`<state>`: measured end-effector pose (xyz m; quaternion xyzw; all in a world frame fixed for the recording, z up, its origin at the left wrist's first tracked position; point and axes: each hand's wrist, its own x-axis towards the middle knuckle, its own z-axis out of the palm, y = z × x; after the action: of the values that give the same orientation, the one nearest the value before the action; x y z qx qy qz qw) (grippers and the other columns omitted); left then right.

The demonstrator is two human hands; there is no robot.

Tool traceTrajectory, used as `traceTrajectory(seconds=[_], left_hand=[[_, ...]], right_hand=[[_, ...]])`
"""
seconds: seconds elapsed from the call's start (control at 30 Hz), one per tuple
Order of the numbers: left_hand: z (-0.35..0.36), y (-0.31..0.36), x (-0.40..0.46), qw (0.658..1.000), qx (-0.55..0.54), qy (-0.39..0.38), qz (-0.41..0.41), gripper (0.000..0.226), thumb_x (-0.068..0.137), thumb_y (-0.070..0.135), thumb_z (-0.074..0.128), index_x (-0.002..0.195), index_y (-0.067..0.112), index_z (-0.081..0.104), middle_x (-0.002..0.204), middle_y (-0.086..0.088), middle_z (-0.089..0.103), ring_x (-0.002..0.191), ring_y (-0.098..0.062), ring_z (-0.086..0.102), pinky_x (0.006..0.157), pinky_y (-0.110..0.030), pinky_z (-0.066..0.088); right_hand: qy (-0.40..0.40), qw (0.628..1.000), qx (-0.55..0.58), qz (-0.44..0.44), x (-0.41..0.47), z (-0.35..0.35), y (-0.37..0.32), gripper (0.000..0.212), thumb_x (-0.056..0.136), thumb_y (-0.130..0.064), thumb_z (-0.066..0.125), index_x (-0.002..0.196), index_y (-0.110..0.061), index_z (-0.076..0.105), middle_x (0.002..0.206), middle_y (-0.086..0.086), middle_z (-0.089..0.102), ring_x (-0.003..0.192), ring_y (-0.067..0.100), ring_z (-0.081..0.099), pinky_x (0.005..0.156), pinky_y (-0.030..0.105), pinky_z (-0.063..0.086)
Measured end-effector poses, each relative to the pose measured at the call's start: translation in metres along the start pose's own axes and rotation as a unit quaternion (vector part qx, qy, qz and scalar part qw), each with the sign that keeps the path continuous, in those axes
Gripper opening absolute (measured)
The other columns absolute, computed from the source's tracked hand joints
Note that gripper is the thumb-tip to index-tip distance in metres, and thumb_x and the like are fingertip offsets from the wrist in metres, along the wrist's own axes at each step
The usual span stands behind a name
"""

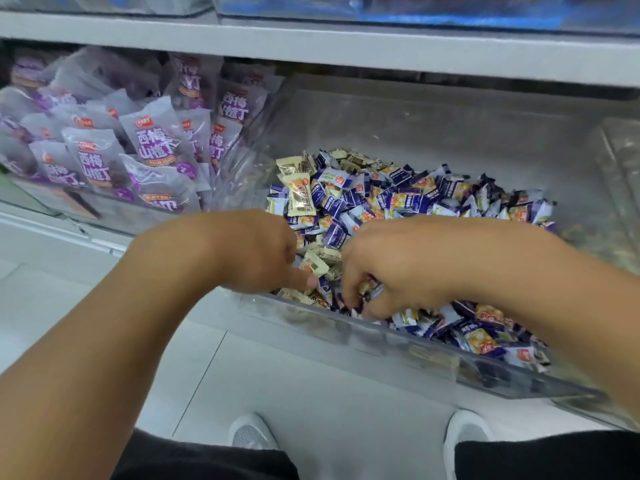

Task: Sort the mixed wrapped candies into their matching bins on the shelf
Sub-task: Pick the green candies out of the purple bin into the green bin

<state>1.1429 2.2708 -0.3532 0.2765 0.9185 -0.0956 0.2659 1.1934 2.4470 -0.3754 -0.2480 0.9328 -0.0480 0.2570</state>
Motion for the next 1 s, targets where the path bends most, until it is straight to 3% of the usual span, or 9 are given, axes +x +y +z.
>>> traceTrajectory(seconds=[0.13,0.2,0.4,0.53,0.6,0.7,0.87,0.93,1.0], left_hand=[[0.006,0.013,0.007,0.999,0.007,-0.038,0.006,0.057,0.084,0.066,0.059,0.115,0.018,0.054,0.108,0.0,0.061,0.098,-0.021,0.059,0.081,-0.032,0.047],[0.009,0.014,0.012,0.999,-0.001,-0.038,0.013,0.052,0.085,0.055,0.065,0.116,0.016,0.052,0.107,-0.001,0.061,0.098,-0.023,0.06,0.078,-0.033,0.049],[0.01,0.013,0.02,0.998,-0.053,0.005,0.014,0.062,0.085,0.04,0.074,0.137,0.023,0.044,0.122,0.001,0.059,0.1,-0.02,0.06,0.081,-0.029,0.048],[0.007,0.009,0.028,0.971,-0.219,0.088,0.029,0.06,0.084,0.026,0.078,0.137,0.025,0.05,0.084,0.006,0.059,0.067,-0.018,0.07,0.064,-0.03,0.055],[0.005,0.004,0.029,0.961,-0.224,0.155,0.044,0.053,0.082,0.028,0.079,0.129,0.027,0.055,0.078,0.008,0.058,0.066,-0.014,0.065,0.06,-0.026,0.048],[0.002,-0.005,0.02,0.964,-0.188,0.18,0.044,0.047,0.083,0.033,0.077,0.126,0.028,0.056,0.091,0.003,0.064,0.069,-0.009,0.057,0.065,-0.027,0.044],[0.017,-0.013,0.006,0.991,-0.106,0.073,0.026,0.022,0.102,0.04,0.043,0.108,0.022,0.053,0.091,0.001,0.061,0.08,-0.015,0.055,0.08,-0.035,0.046],[0.019,-0.013,0.006,0.99,-0.132,0.053,0.018,0.027,0.103,0.039,0.036,0.102,0.018,0.052,0.086,-0.003,0.059,0.074,-0.016,0.052,0.073,-0.035,0.042],[0.017,-0.014,0.009,0.984,-0.171,0.041,0.006,0.03,0.103,0.042,0.034,0.1,0.018,0.051,0.083,-0.004,0.058,0.071,-0.017,0.05,0.069,-0.035,0.041]], right_hand=[[0.024,0.997,-0.031,0.073,-0.016,-0.01,0.008,0.015,0.084,-0.045,0.073,0.099,-0.039,0.073,0.079,-0.021,0.06,0.085,0.007,0.058,0.062,0.027,0.044],[0.052,0.991,-0.054,0.107,-0.024,-0.015,0.024,0.008,0.084,-0.04,0.074,0.087,-0.033,0.072,0.075,-0.016,0.063,0.083,0.015,0.06,0.065,0.034,0.051],[0.13,0.964,-0.077,0.218,-0.043,-0.02,0.051,0.027,0.083,-0.042,0.076,0.108,-0.036,0.072,0.106,-0.004,0.066,0.095,0.025,0.063,0.081,0.044,0.055],[0.262,0.953,-0.039,0.146,-0.054,-0.018,0.018,0.025,0.091,-0.038,0.067,0.115,-0.037,0.07,0.111,-0.011,0.064,0.102,0.012,0.062,0.088,0.04,0.053],[0.209,0.966,0.137,0.073,-0.049,-0.016,-0.008,0.02,0.098,-0.032,0.058,0.105,-0.027,0.075,0.092,-0.012,0.072,0.08,0.005,0.068,0.077,0.034,0.059],[0.005,0.958,0.277,0.069,-0.028,-0.005,-0.027,0.052,0.104,-0.043,0.041,0.079,-0.004,0.065,0.063,-0.004,0.057,0.052,0.015,0.052,0.058,0.031,0.052],[-0.108,0.962,0.23,0.1,-0.008,-0.014,-0.039,0.061,0.106,-0.05,0.023,0.071,-0.041,0.073,0.076,0.008,0.057,0.067,0.025,0.06,0.08,0.044,0.06],[-0.096,0.953,0.26,0.121,-0.006,-0.016,-0.039,0.056,0.105,-0.054,0.02,0.095,-0.039,0.073,0.084,0.009,0.063,0.076,0.025,0.063,0.083,0.048,0.06],[-0.064,0.93,0.316,0.176,-0.005,-0.019,-0.026,0.068,0.098,-0.065,0.019,0.136,-0.022,0.057,0.124,0.006,0.065,0.109,0.027,0.062,0.087,0.049,0.058]])
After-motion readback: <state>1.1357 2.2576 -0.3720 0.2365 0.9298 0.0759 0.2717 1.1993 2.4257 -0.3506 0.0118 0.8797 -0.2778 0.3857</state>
